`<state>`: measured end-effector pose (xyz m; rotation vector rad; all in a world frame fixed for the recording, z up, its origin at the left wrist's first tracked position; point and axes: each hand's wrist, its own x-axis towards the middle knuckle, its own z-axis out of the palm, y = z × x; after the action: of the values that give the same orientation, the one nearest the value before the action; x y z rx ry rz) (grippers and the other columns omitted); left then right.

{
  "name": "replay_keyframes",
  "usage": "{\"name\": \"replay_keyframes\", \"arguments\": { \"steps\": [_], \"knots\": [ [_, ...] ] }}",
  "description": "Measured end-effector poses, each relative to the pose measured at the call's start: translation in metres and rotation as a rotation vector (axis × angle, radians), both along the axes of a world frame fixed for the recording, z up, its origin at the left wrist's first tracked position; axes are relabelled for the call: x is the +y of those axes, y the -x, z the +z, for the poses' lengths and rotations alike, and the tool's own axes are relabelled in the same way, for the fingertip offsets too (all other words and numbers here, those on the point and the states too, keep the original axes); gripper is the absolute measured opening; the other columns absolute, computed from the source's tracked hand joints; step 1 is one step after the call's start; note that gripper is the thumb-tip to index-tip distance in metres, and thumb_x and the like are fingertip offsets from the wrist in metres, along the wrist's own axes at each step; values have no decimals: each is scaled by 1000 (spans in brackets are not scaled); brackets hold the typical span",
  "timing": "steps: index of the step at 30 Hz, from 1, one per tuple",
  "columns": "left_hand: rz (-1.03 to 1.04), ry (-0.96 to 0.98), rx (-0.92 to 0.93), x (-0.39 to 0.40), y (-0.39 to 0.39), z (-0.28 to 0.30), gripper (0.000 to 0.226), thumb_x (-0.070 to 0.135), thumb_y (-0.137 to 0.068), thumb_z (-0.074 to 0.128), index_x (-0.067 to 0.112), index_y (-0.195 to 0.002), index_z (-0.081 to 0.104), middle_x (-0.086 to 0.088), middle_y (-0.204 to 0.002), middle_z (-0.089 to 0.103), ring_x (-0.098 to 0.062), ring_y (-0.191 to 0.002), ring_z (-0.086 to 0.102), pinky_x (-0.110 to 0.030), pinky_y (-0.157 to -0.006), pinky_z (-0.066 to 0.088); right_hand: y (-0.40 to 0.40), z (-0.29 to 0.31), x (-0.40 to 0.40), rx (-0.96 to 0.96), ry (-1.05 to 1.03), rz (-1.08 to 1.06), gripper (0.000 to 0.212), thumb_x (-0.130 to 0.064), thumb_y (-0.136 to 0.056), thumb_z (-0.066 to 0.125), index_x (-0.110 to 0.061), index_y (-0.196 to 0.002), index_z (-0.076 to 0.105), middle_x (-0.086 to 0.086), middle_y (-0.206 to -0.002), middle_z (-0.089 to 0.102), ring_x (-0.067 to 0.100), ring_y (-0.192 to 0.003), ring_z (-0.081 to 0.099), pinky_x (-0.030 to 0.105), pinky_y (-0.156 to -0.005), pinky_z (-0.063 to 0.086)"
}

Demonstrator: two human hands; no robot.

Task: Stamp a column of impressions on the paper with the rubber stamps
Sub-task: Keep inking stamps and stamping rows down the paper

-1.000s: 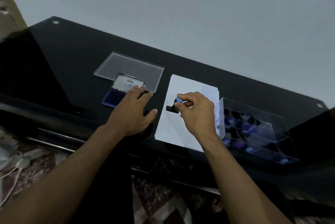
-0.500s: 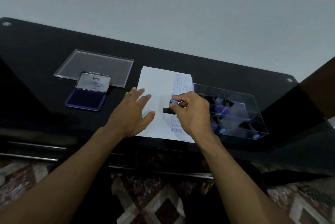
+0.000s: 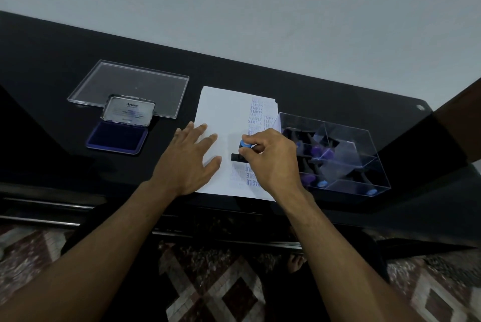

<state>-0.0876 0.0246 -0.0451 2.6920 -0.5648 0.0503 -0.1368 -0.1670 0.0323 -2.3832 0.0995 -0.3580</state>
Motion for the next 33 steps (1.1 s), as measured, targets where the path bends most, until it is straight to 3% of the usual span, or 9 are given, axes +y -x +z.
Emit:
{"name": "replay_keyframes", "arguments": {
  "steps": [23, 33],
  "knots": [
    [-11, -15, -44, 2, -1, -6, 78, 70, -92, 19, 27, -154, 40, -3, -166, 24, -24, -156, 10, -42, -125, 4, -3, -6, 6, 29, 17, -10, 26, -17, -82, 79, -13, -107, 76, 1, -107, 70, 13, -87, 67, 27, -90, 55],
    [-12, 0, -46, 3, -2, -7, 73, 67, -94, 24, 27, -153, 40, -3, -166, 23, -24, -156, 9, -43, -124, 4, -3, -10, 4, -14, 60, 30, 20, -16, -83, 79, -11, -102, 78, 3, -96, 70, 16, -84, 66, 34, -84, 56]
  ]
}}
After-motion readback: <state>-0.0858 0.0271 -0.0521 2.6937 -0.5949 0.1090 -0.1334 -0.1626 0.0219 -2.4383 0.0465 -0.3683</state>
